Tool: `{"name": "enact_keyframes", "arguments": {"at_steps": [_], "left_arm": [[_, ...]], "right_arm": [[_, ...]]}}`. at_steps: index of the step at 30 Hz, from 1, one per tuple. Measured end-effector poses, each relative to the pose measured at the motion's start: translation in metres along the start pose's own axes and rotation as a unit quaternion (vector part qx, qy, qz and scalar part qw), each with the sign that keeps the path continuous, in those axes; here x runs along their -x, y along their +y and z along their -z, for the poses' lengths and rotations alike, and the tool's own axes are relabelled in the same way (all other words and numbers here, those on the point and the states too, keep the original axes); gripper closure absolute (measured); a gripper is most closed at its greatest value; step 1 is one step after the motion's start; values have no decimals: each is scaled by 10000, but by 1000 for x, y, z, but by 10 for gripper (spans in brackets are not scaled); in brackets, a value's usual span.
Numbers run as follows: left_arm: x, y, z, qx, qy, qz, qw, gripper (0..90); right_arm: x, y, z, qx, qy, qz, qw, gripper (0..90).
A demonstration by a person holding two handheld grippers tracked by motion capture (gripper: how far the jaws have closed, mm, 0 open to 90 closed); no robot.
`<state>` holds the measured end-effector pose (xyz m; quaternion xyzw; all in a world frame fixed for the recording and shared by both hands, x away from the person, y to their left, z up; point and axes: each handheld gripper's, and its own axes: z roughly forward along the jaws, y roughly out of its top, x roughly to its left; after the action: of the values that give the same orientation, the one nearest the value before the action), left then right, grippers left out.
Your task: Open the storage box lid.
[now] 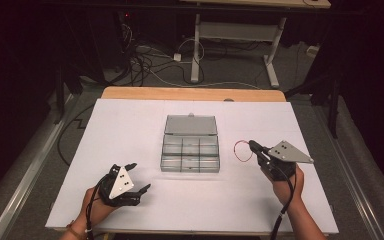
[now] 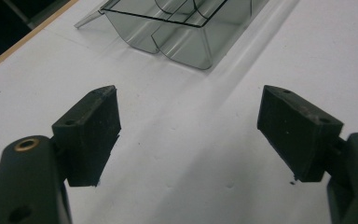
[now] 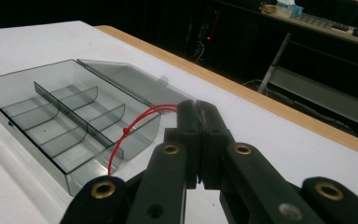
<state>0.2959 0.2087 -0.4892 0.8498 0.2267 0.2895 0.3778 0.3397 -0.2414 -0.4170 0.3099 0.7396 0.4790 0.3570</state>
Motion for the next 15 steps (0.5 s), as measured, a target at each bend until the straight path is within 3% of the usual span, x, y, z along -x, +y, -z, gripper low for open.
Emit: {"name": "enact_keyframes", "arguments": {"at_steps": [15], "left_arm": [[-2,-1,-1,6,-55,10,10000,203]], "right_arm": [[-12,12,-20,27,224,124,9997,898]]}}
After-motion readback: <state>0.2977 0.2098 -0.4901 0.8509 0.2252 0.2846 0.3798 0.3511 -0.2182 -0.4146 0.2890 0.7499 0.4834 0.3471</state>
